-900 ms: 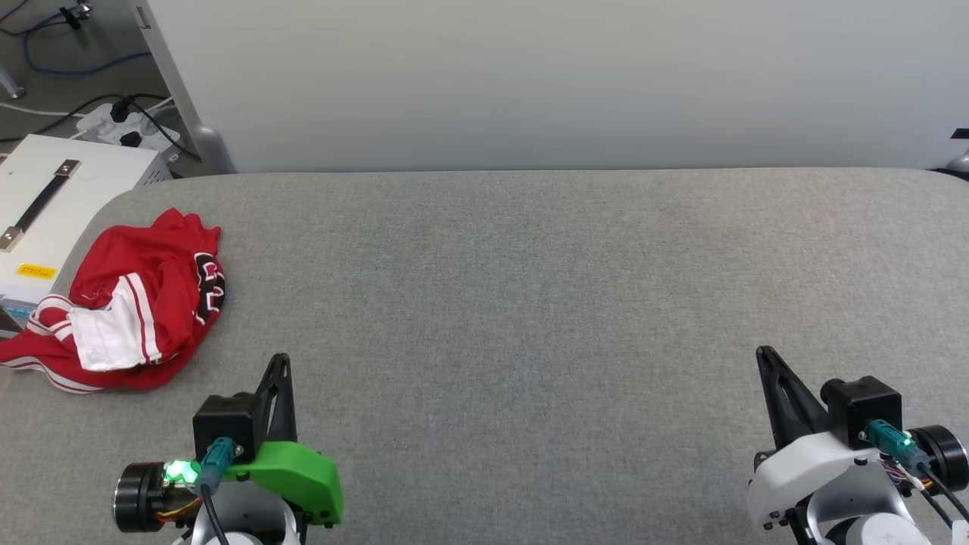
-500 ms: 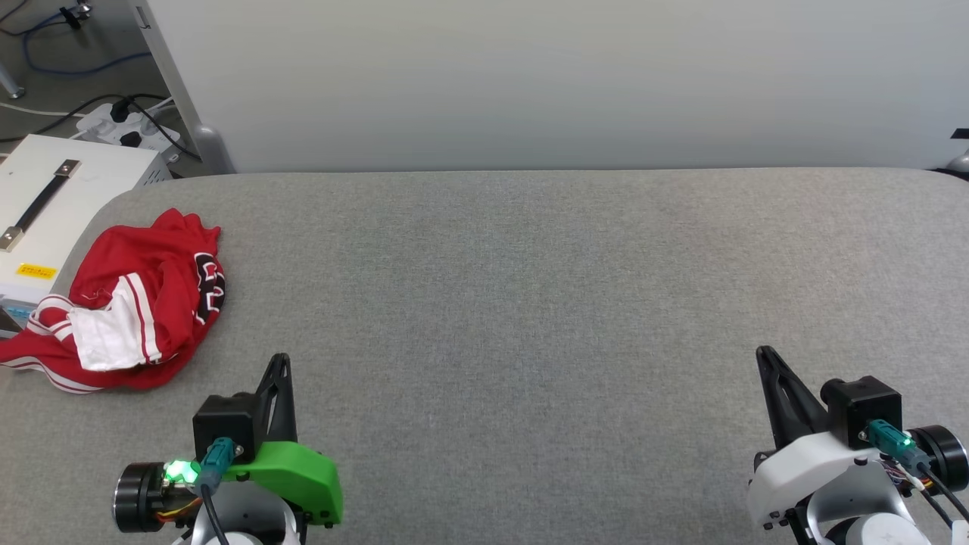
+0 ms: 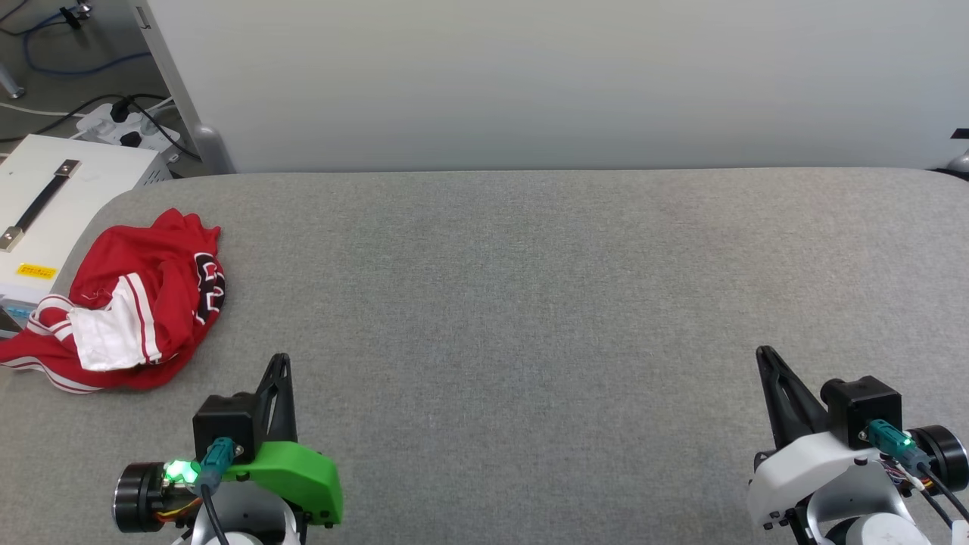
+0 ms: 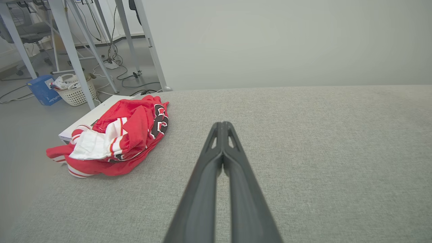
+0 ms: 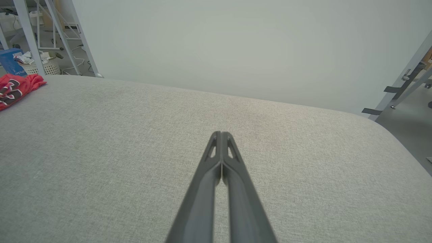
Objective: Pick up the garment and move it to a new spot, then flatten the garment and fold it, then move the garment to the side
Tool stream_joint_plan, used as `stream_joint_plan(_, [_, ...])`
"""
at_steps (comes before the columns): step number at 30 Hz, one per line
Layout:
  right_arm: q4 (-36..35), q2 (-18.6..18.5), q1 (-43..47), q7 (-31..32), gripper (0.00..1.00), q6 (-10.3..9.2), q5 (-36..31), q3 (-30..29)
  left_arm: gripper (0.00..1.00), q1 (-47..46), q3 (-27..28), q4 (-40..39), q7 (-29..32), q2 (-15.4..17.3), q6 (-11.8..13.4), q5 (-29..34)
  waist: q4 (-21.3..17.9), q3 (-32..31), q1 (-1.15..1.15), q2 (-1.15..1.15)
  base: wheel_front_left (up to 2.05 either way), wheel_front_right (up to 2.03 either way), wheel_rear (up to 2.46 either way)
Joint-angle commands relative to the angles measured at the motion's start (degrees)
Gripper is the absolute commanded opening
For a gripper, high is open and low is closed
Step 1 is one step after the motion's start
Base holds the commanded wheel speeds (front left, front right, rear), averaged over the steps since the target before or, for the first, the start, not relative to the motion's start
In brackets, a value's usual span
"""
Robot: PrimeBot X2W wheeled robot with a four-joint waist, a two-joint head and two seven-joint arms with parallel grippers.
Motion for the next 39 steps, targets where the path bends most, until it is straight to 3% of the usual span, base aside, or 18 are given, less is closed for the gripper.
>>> stream_joint_plan(1, [-0.3, 0.1, -0.9, 0.1, 0.00, -0.06, -0.6, 0.0, 0.00, -1.0, 0.1, -0.1, 0.0, -0.3, -0.2, 0.5, 0.0, 0.0, 0.00, 0.00, 0.00, 0.00, 0.00])
stream_joint_plan(4, [-0.3, 0.1, -0.9, 0.1, 0.00, -0.06, -0.6, 0.0, 0.00, -1.0, 0.1, -0.1, 0.0, -0.3, -0.2, 0.5, 0.0, 0.0, 0.00, 0.00, 0.00, 0.00, 0.00])
stream_joint_plan(5, [0.0, 0.0, 0.0, 0.0, 1.00, 0.00, 0.0, 0.0, 1.00, 0.0, 0.0, 0.0, 0.0, 0.0, 0.0, 0.0, 0.0, 0.0, 0.00, 0.00, 0.00, 0.00, 0.00])
stream_joint_plan(39, [-2.4, 0.0, 0.5, -3.5, 1.00, -0.02, 5.1, -1.1, 1.00, -0.1, -0.5, -0.5, -3.5, -0.1, 1.1, -1.7, 0.0, 0.1, 0.00, 0.00, 0.00, 0.00, 0.00])
